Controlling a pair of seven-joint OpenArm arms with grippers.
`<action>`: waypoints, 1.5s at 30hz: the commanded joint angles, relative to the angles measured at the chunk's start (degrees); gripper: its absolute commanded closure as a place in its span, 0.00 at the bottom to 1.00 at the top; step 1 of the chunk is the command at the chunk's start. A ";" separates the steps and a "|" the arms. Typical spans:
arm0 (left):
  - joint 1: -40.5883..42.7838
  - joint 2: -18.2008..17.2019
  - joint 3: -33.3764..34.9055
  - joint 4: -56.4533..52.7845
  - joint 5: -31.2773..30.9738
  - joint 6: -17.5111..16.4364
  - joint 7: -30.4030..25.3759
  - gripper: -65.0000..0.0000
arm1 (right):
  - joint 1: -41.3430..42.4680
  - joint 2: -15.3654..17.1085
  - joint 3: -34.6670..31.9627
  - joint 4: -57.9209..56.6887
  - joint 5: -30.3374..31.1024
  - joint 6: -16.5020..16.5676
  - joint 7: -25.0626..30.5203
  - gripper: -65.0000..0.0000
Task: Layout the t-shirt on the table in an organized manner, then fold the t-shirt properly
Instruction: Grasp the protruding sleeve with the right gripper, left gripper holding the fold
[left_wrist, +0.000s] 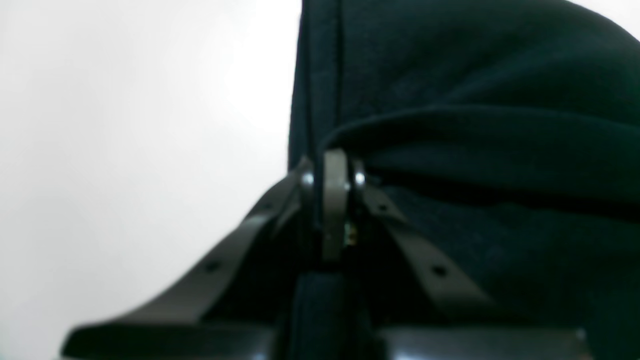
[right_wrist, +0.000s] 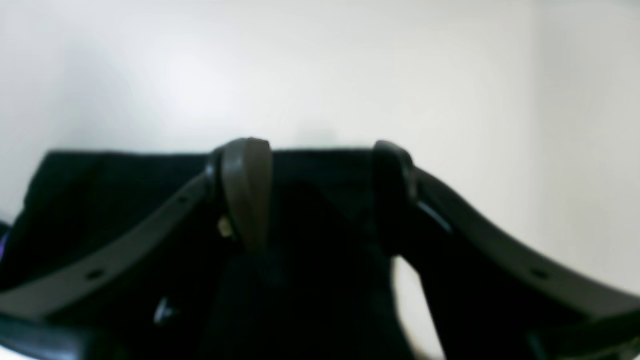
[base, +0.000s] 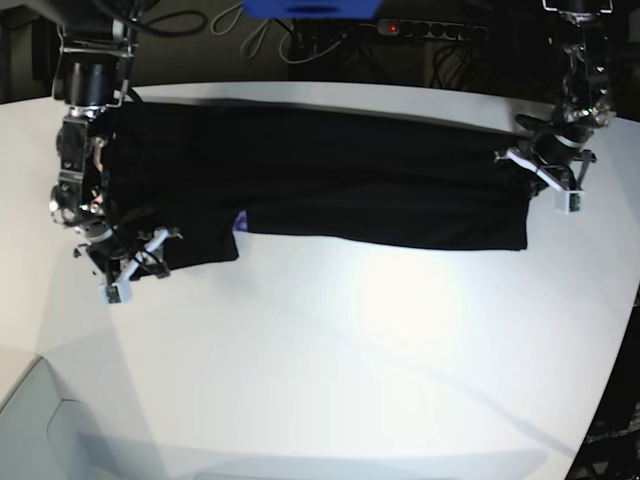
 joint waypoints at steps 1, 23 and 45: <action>0.43 -0.39 -0.02 -0.23 1.48 0.58 2.96 0.99 | 0.97 0.92 0.42 0.81 0.34 -0.11 1.09 0.49; 0.43 -0.39 -0.02 -0.23 1.48 0.58 2.96 0.99 | 3.78 1.62 1.91 -2.70 0.25 -0.37 1.18 0.49; 0.43 -0.39 -0.02 -0.23 1.48 0.58 2.96 0.99 | 3.08 1.98 1.91 -8.77 0.25 -0.46 4.70 0.50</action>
